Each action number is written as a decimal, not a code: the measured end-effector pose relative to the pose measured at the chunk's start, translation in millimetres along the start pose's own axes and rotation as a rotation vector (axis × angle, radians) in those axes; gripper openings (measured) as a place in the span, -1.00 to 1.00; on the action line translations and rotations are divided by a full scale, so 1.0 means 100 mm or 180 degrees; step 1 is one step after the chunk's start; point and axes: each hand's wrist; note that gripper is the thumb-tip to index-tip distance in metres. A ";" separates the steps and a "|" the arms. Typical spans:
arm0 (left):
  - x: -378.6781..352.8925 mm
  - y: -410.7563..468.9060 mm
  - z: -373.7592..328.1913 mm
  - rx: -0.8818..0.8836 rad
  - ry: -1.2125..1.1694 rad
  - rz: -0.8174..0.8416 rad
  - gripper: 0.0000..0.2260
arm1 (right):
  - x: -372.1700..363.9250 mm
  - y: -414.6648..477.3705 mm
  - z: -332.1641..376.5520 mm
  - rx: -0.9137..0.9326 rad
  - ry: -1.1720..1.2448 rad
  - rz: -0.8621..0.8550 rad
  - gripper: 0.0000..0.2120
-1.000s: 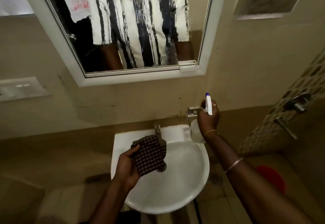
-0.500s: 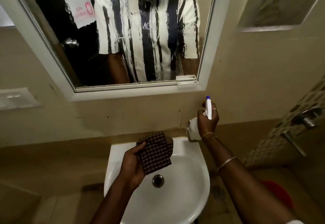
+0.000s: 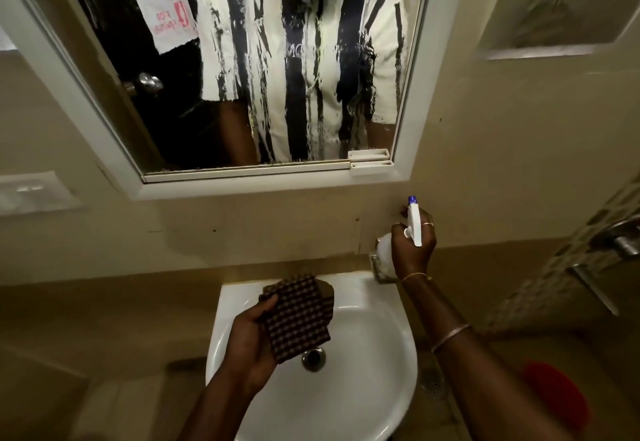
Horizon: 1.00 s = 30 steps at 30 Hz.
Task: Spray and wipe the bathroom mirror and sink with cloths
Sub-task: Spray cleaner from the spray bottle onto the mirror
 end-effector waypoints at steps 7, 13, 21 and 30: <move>-0.07 -0.13 0.03 -0.0039 0.0099 -0.0142 -0.72 | 0.11 -0.03 0.09 -0.0226 0.0004 0.0223 -0.54; -0.10 -0.23 0.05 -0.0005 0.0133 -0.0114 -0.71 | 0.26 -0.17 -0.07 -0.0242 -0.0183 0.0414 -0.32; -0.20 -0.42 -0.01 0.0124 0.0019 0.0029 -0.67 | 0.62 -0.65 -0.14 -0.0680 -0.0267 0.0531 -0.08; -0.37 -0.61 -0.18 0.0279 -0.0003 0.0131 -0.64 | 0.70 -1.53 0.53 -0.1653 0.0355 0.1932 -0.35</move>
Point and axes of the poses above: each hand's wrist, its own y-axis towards the middle knuckle, its own x-axis out of the back of the hand, z = x × y, and after that the axes turned 14 degrees about -y, right-handed
